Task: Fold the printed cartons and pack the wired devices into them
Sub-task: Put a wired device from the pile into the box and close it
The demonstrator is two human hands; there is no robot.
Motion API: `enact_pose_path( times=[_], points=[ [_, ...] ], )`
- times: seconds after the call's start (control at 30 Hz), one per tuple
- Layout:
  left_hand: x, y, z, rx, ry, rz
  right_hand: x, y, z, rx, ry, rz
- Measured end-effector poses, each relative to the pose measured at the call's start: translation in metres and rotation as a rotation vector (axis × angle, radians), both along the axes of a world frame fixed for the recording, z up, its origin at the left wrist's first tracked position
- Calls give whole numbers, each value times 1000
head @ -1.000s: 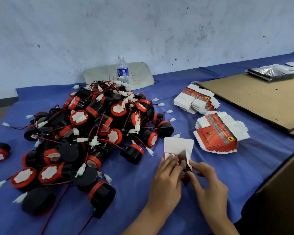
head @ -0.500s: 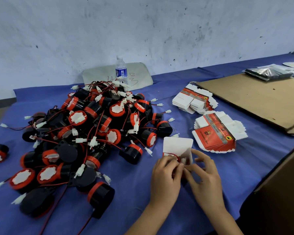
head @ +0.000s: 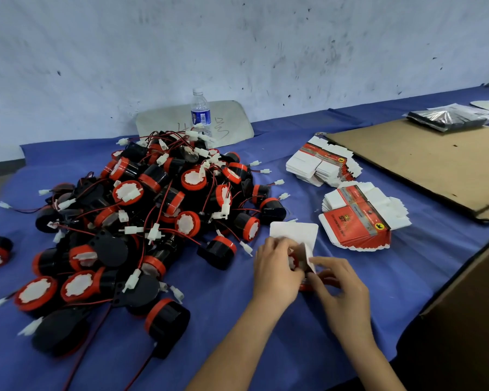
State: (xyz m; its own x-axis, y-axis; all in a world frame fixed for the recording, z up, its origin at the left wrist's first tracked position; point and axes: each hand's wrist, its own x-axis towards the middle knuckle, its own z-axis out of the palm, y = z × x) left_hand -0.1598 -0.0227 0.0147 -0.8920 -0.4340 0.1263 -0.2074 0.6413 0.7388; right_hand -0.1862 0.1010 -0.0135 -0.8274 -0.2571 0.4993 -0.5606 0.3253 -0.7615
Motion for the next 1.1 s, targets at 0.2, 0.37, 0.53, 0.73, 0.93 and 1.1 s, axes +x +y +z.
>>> enact_pose_path(
  times=[0.2,0.37,0.53,0.73,0.93,1.1],
  points=[
    [13,6,-9,106,185,-44,-6,1,2,88,-36,95],
    [37,15,-32,-45,329,-51,-6,-3,4,58,-84,91],
    [38,18,-46,-295,388,-28,-11,-8,2,-30,-200,112],
    [28,1,-42,-185,391,-91,-38,-2,28,-520,-418,52],
    [24,-16,-43,-128,437,-225,-57,-23,55,-120,-642,504],
    [23,-17,-44,-109,464,-227,-52,-22,45,0,-482,583]
  ],
)
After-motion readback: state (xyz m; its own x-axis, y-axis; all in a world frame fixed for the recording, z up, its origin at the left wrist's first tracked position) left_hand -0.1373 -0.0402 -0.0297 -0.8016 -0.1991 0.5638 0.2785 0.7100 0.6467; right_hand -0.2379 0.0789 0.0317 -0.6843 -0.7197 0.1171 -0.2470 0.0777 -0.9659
